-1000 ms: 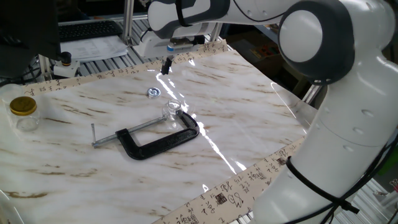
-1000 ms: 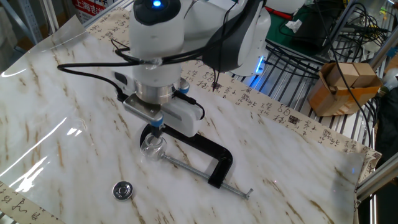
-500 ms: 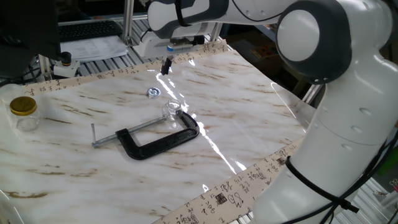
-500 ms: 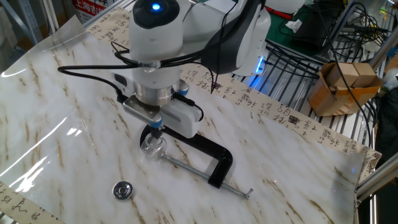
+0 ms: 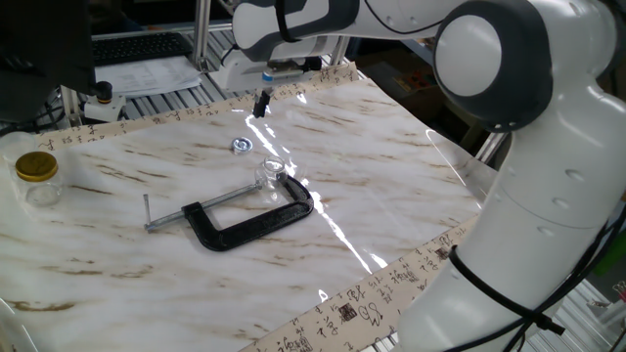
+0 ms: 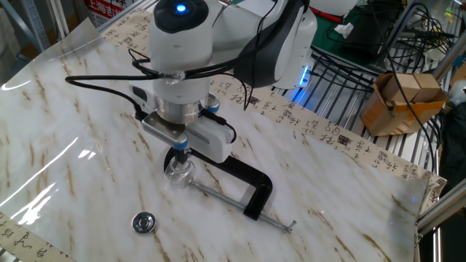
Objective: Screw the lid onto the jar
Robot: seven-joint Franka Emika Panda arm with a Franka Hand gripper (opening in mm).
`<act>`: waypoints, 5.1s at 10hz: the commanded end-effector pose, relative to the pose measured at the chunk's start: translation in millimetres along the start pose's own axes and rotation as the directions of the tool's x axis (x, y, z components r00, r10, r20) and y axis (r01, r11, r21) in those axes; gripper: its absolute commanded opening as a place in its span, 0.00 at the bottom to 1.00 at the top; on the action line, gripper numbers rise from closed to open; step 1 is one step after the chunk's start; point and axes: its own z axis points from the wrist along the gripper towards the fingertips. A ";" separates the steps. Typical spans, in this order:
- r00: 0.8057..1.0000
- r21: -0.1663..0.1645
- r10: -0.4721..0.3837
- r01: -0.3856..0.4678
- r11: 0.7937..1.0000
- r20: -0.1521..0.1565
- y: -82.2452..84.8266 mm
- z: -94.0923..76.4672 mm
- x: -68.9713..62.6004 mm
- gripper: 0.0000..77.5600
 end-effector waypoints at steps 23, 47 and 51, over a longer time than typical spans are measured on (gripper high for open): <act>0.993 0.006 0.106 -0.105 0.994 -0.049 -17.2 48.3 -34.6 0.00; 0.996 -0.024 0.066 -0.065 0.998 0.065 -36.9 159.9 -85.7 0.00; 0.994 -0.027 0.074 -0.072 0.997 0.077 -37.7 169.7 -84.9 0.00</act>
